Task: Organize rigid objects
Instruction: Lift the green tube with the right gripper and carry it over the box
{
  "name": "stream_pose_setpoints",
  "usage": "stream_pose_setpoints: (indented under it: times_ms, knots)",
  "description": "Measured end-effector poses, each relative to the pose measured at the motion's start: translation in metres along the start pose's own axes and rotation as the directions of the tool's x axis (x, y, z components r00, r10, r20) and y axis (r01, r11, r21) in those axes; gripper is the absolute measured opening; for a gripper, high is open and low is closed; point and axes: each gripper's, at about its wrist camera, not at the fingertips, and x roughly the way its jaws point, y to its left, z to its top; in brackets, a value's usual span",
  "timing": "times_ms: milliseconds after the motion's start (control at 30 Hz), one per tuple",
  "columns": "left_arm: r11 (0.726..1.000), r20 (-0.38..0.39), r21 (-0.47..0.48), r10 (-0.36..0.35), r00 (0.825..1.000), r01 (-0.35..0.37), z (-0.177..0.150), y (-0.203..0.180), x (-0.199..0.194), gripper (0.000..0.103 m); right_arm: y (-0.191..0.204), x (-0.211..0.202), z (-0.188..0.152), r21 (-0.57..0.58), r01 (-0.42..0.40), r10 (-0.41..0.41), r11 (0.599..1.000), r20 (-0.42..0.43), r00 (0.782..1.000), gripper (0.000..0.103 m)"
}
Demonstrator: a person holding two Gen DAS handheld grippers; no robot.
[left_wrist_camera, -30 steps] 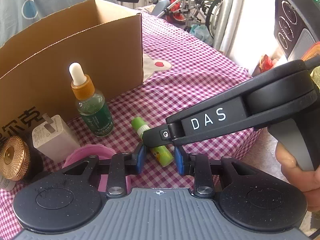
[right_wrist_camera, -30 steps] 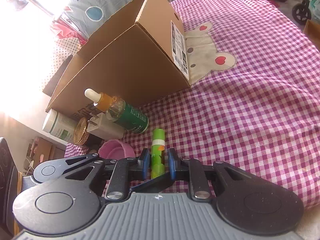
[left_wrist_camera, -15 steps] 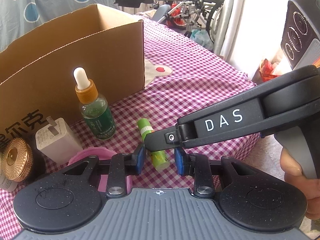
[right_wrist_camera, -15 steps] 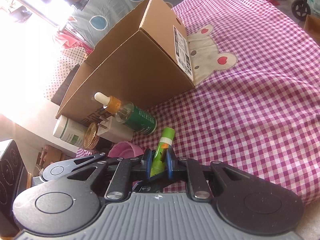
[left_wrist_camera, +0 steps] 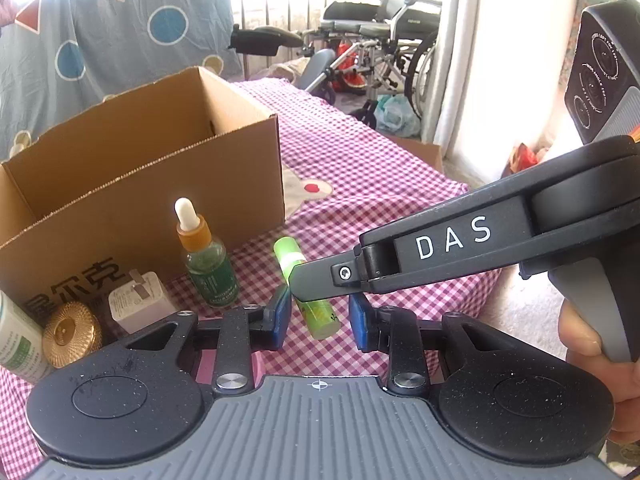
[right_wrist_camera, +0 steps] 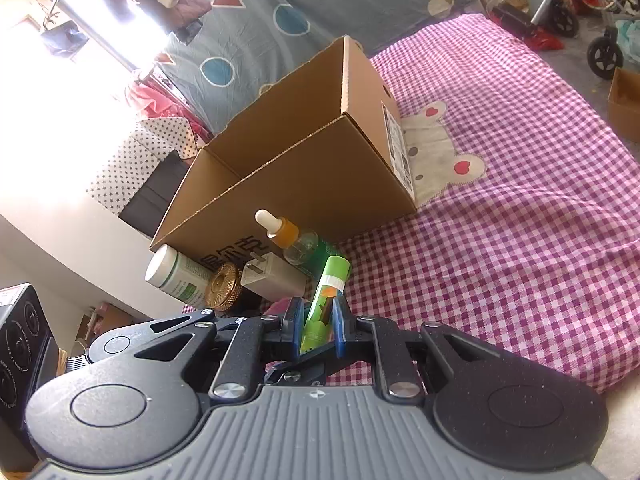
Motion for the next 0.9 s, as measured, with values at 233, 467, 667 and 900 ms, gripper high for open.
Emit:
stream_pose_setpoints:
  times_ms: [233,467,667,900]
  knots:
    - [1.000,0.106,0.006,0.029,0.994,-0.030,0.010,0.005,-0.039,0.030,0.037,-0.027,0.008,-0.077,-0.019,0.025,0.997,0.080,0.996,0.018]
    - [0.995,0.184,-0.028,0.101,0.978,-0.098,0.025,0.026,-0.071,0.030,0.082,-0.027,0.029,-0.186,-0.070,0.094,0.980,0.121,0.988,0.018]
    - [0.980,0.185,-0.074,0.197,0.963,-0.186,0.044,0.058,-0.081,0.030,0.124,0.001,0.061,-0.261,-0.133,0.161,0.956,0.088,0.983,0.018]
    - [0.969,0.088,-0.150,0.212,0.973,-0.198,0.069,0.122,-0.065,0.030,0.150,0.069,0.113,-0.250,-0.190,0.185,0.949,-0.046,0.982,0.018]
